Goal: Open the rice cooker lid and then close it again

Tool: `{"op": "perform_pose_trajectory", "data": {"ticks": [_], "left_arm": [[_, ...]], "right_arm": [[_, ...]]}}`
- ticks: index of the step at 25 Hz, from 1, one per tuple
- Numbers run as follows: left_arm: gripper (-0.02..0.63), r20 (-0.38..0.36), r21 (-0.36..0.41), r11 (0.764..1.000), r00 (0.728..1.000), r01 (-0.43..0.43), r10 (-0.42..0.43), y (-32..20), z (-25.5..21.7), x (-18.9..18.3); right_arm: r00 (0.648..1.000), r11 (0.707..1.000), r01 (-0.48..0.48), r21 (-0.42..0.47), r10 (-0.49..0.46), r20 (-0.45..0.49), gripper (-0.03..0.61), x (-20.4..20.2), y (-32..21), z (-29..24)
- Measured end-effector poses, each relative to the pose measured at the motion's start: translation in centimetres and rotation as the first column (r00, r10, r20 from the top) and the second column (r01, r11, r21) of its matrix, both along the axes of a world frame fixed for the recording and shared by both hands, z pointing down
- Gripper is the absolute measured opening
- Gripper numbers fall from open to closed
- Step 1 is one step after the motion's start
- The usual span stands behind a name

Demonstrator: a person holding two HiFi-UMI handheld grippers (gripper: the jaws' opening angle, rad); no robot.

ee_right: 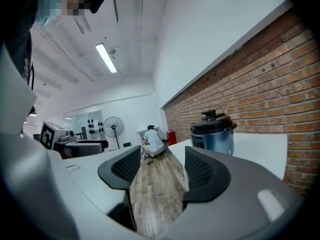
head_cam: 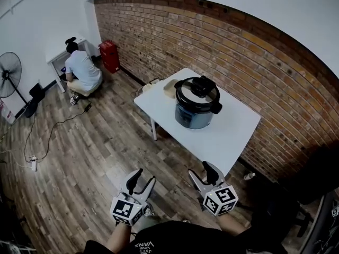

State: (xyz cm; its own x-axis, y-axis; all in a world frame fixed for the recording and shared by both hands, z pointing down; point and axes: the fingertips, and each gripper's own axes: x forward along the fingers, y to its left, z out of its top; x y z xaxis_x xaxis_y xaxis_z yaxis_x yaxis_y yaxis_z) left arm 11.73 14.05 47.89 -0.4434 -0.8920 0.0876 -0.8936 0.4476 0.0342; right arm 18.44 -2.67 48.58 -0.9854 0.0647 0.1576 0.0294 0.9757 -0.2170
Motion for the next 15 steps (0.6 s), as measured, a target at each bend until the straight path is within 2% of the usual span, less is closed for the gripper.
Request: {"op": "perform_pose_trajectory", "data": {"ticks": [5, 10, 15], "left_arm": [[0.181, 0.033, 0.006, 0.998, 0.997, -0.067, 0.067, 2.7, -1.3, -6.5], [0.181, 0.032, -0.016, 0.988, 0.987, -0.155, 0.156, 4.7, -1.8, -11.1], [0.181, -0.007, -0.011, 0.979, 0.979, -0.205, 0.205, 4.7, -0.3, -14.2]], "right_arm": [[0.993, 0.993, -0.117, 0.007, 0.117, 0.029, 0.268, -4.3, 1.7, -1.1], [0.965, 0.966, -0.258, 0.020, 0.256, 0.063, 0.267, -6.8, 3.3, -1.9], [0.945, 0.945, -0.326, 0.022, 0.326, 0.012, 0.267, -7.7, 4.2, -0.4]]}}
